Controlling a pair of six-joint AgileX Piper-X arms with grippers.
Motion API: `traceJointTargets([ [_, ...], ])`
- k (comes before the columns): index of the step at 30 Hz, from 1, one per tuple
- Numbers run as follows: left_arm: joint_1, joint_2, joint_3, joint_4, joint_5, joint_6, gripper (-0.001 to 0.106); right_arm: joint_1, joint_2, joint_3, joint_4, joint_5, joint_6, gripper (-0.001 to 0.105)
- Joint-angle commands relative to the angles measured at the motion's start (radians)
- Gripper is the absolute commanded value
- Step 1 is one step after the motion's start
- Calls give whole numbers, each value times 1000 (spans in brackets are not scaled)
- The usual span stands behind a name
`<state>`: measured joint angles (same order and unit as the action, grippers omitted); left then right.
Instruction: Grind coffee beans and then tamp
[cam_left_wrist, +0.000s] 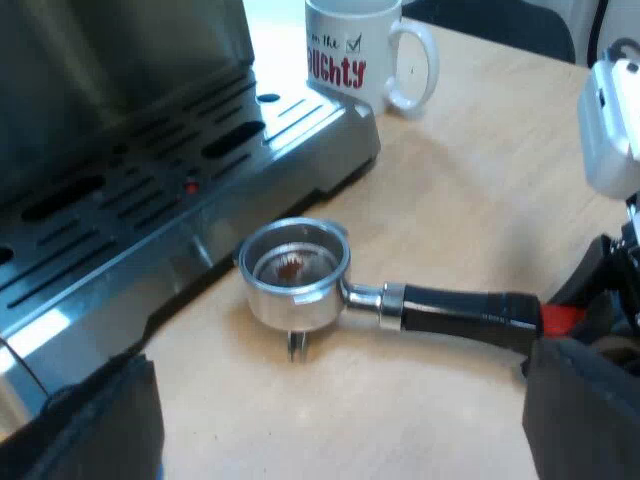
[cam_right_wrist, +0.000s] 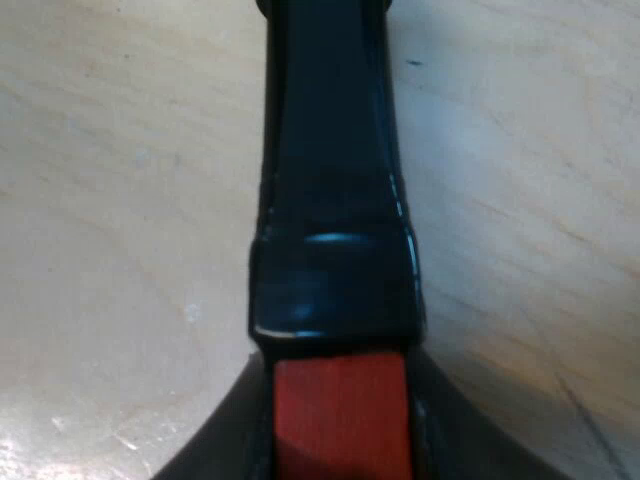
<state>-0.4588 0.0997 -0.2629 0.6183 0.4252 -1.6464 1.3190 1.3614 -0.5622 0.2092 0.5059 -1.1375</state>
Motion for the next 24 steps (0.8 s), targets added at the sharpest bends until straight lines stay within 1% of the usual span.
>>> traceJointTargets([
  [1, -4, -4, -2, -18, -19, -1, 87, 0, 0, -5, -27, 30, -12, 0],
  [3, -4, -4, -2, -18, -34, -1, 87, 0, 0, -5, -27, 30, -12, 0],
  [12, -4, -4, -2, -18, -34, -1, 87, 0, 0, -5, -25, 20, -12, 0],
  [13, -4, -4, -2, -18, -34, -1, 87, 0, 0, -5, -18, 6, -12, 14],
  [14, -4, -4, -2, -18, -34, -1, 87, 0, 0, -5, -10, 6, -10, 23],
  [15, -4, -4, -2, -18, -34, -1, 87, 0, 0, -5, -8, 6, -10, 27],
  [16, -4, -4, -2, -18, -34, -1, 87, 0, 0, -5, -1, 6, -10, 38],
  [17, -4, -4, -2, -18, -34, -1, 87, 0, 0, -5, 5, 6, -10, 45],
  [18, -4, -4, -2, -18, -34, -1, 87, 0, 0, -5, 6, 6, -10, 47],
  [20, -4, -4, -2, -18, -32, -1, 87, 0, 0, -5, 16, 6, -10, 56],
  [24, -4, -4, -2, -18, -32, -4, 87, 0, 0, -5, 26, 6, -10, 57],
])
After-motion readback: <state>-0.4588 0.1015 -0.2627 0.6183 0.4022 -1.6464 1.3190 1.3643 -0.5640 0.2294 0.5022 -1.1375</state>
